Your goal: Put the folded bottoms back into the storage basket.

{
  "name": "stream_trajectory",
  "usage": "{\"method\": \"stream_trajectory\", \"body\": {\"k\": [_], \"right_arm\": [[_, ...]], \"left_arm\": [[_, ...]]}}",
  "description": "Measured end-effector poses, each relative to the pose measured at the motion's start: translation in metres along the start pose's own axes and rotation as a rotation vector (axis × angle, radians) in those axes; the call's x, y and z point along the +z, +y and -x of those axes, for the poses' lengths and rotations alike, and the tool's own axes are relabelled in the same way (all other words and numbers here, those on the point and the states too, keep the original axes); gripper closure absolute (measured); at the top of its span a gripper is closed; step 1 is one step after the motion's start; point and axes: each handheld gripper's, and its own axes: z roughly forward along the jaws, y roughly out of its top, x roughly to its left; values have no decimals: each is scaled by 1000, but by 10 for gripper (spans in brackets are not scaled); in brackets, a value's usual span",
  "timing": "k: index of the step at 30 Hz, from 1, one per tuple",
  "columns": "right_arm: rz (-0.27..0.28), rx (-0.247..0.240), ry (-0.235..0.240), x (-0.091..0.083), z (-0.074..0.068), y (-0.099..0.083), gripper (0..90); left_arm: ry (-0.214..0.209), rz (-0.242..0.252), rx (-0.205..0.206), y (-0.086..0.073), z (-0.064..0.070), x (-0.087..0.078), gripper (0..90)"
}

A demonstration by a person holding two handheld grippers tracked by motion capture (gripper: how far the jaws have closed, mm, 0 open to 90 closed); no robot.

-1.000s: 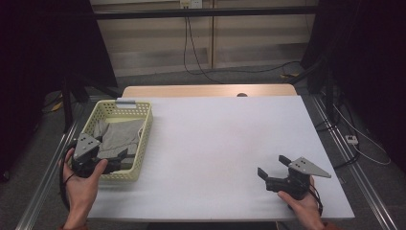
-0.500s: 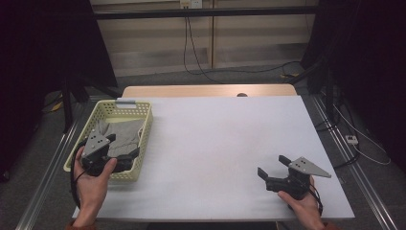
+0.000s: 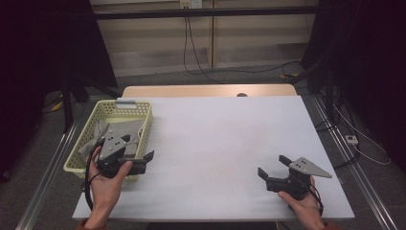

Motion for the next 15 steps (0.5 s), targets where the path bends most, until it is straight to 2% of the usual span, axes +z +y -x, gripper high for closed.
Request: {"method": "stream_trajectory", "body": {"k": [6, 9, 15], "right_arm": [[1, 2, 0, 0, 0, 0, 37], [1, 1, 1, 0, 0, 0, 37], [2, 0, 1, 0, 0, 0, 37]], "left_arm": [[-35, -6, 17, 4, 10, 11, 68], [-53, -7, 1, 4, 12, 16, 64], [-77, -22, 10, -1, 22, 28, 64]]}}
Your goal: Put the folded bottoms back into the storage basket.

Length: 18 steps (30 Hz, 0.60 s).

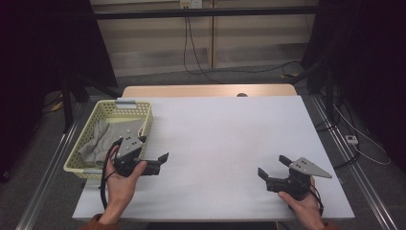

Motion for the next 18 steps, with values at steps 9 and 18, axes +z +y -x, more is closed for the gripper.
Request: {"method": "stream_trajectory", "body": {"k": [9, 18], "right_arm": [[1, -3, 0, -1, 0, 0, 37], [1, -2, 1, -1, 0, 0, 37]], "left_arm": [[-62, -35, 30, -6, 19, 18, 65], [-81, -62, 14, -23, 26, 31, 65]]}}
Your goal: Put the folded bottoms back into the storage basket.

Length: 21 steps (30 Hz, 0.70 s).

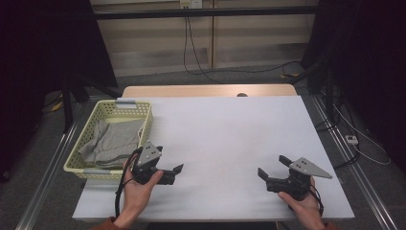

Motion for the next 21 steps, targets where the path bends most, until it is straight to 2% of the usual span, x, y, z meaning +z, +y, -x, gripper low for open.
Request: {"method": "stream_trajectory", "body": {"k": [1, 5, 7, 11, 14, 16, 18, 19, 21], "right_arm": [[0, 0, 0, 0, 0, 0, 37], [1, 2, 2, 0, -1, 0, 37], [0, 3, 0, 0, -1, 0, 37], [-3, -1, 1, 0, -1, -1, 37], [-2, 0, 0, 0, 0, -1, 37], [-3, -3, 2, 0, 0, -1, 37], [-4, -4, 4, 0, 0, -1, 37], [-3, -4, 4, -1, 0, -1, 37], [2, 4, 2, -1, 0, -1, 37]], "left_arm": [[-10, 2, -10, -2, 0, 0, 66], [-9, 18, -28, -8, -1, 0, 68], [-18, 48, -43, -14, -1, -1, 72], [2, 39, -33, -23, 1, 2, 73], [10, 57, -53, -29, 2, 2, 73], [11, 63, -42, -30, 2, 1, 73], [40, 78, -27, -31, 3, 0, 73], [36, 74, -33, -32, 3, 0, 73], [7, 66, -76, -33, 0, 2, 69]]}}
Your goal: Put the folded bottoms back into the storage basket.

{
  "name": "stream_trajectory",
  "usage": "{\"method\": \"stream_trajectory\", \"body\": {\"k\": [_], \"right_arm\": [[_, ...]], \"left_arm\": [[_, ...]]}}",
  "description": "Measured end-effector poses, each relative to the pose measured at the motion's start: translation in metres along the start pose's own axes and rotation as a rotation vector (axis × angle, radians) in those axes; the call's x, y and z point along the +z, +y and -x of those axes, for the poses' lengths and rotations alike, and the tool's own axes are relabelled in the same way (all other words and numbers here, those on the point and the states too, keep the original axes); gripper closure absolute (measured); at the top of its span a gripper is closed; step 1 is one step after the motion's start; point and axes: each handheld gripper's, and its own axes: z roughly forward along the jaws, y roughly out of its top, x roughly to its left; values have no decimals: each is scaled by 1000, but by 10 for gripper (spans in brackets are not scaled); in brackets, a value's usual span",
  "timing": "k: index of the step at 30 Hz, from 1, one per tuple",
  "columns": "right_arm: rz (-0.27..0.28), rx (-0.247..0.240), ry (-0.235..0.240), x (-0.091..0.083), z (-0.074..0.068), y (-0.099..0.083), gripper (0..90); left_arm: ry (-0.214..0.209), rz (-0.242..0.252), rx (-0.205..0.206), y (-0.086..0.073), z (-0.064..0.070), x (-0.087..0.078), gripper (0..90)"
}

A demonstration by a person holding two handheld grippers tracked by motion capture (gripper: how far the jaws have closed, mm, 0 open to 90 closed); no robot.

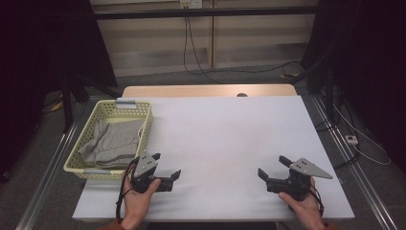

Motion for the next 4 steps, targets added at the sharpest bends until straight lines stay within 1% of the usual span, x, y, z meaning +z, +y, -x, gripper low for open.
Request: {"method": "stream_trajectory", "body": {"k": [1, 3, 4], "right_arm": [[0, 0, -1, 0, 0, 0, 37], [-6, -3, -1, 0, 1, 0, 37], [-8, -4, -3, 0, 1, 0, 37]], "left_arm": [[4, -3, -8, -1, -1, 1, 69], [18, -15, -3, -2, -3, 2, 69], [17, -17, -6, -2, -3, 3, 69]]}}
